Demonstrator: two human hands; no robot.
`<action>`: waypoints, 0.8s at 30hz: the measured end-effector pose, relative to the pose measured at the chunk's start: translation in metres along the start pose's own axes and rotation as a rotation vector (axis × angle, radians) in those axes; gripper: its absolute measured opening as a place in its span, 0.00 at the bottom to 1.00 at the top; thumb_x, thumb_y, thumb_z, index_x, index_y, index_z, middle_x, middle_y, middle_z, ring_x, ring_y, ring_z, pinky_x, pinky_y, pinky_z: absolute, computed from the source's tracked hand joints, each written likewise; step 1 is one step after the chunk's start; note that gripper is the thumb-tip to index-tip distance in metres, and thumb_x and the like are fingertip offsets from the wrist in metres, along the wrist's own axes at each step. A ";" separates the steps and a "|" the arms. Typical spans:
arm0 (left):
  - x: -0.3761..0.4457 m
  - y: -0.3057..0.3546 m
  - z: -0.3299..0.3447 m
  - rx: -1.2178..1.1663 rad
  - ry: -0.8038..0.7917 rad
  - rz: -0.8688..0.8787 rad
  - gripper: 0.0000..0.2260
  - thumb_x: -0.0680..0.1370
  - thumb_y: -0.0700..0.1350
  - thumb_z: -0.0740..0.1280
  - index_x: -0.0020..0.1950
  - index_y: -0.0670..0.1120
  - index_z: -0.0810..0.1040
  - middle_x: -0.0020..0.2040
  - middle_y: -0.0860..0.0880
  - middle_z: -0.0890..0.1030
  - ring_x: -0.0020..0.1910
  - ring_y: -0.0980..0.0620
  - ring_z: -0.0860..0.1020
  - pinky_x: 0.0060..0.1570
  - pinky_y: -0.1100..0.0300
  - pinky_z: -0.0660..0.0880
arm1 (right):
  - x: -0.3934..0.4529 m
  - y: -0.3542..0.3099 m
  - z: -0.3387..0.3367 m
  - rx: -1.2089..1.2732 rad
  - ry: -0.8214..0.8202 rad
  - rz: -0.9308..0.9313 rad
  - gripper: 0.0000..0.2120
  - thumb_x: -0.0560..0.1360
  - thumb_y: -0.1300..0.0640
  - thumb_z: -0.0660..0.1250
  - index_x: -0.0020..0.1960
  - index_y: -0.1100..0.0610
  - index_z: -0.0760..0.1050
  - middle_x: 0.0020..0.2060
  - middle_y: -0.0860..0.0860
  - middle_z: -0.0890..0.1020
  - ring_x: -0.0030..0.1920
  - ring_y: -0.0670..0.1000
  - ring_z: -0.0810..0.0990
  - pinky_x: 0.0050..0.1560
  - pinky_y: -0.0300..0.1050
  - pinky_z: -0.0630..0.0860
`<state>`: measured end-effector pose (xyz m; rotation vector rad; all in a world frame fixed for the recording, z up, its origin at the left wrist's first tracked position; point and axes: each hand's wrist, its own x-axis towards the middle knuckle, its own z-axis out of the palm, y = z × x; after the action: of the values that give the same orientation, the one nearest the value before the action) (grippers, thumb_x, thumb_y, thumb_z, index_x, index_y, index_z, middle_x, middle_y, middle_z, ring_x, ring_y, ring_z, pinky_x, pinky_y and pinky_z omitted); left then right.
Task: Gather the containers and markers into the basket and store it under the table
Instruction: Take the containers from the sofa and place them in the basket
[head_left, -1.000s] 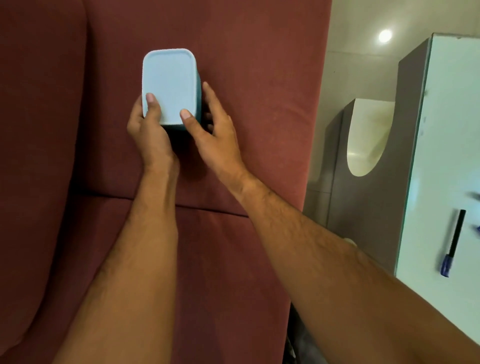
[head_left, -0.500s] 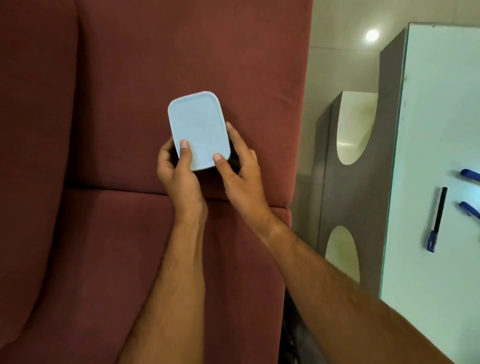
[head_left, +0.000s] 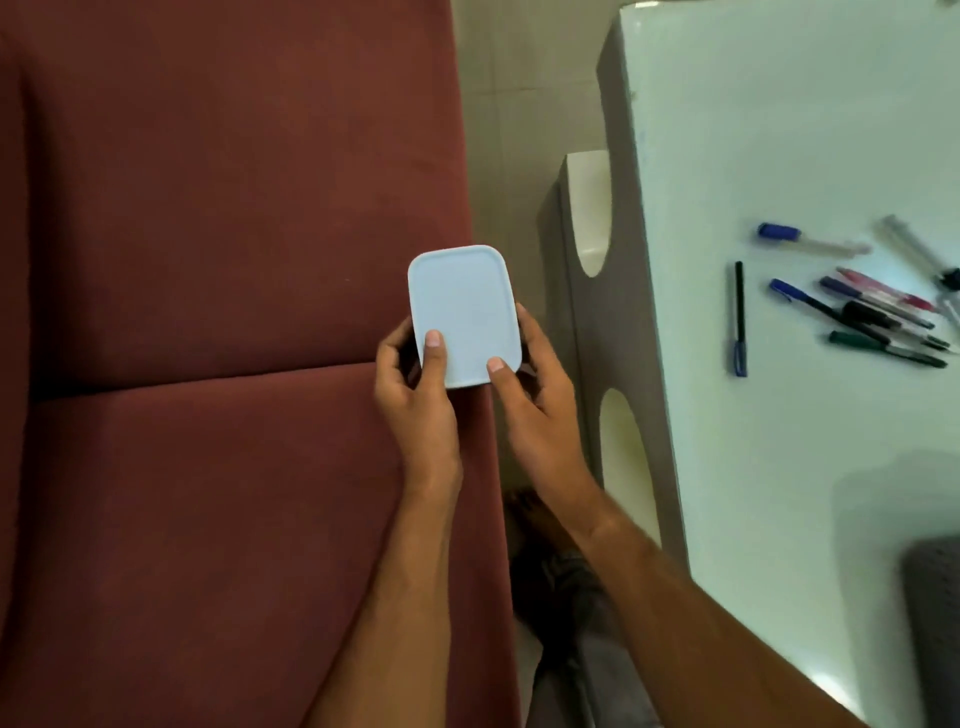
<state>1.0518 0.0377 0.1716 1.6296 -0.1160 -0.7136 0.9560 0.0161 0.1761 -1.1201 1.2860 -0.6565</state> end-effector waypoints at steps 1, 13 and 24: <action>-0.012 -0.005 0.004 0.012 -0.029 -0.004 0.12 0.81 0.44 0.70 0.63 0.44 0.80 0.61 0.49 0.85 0.60 0.53 0.83 0.52 0.62 0.80 | -0.008 0.004 -0.012 0.001 0.021 0.011 0.27 0.84 0.57 0.67 0.81 0.48 0.65 0.73 0.47 0.74 0.74 0.48 0.73 0.72 0.54 0.77; -0.162 -0.048 0.076 0.156 -0.350 -0.111 0.11 0.79 0.42 0.73 0.61 0.48 0.80 0.58 0.51 0.84 0.57 0.56 0.83 0.53 0.60 0.82 | -0.093 0.034 -0.176 0.083 0.330 0.072 0.24 0.84 0.57 0.67 0.78 0.48 0.69 0.72 0.45 0.77 0.66 0.38 0.79 0.56 0.30 0.80; -0.318 -0.064 0.152 0.247 -0.644 -0.108 0.16 0.76 0.40 0.75 0.62 0.47 0.77 0.61 0.50 0.81 0.61 0.50 0.81 0.61 0.44 0.81 | -0.169 0.049 -0.335 0.063 0.626 -0.017 0.26 0.82 0.66 0.62 0.72 0.41 0.71 0.62 0.28 0.79 0.64 0.34 0.79 0.60 0.31 0.79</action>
<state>0.6998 0.0672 0.2307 1.5880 -0.6019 -1.3316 0.5899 0.0915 0.2307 -0.9007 1.7654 -1.1076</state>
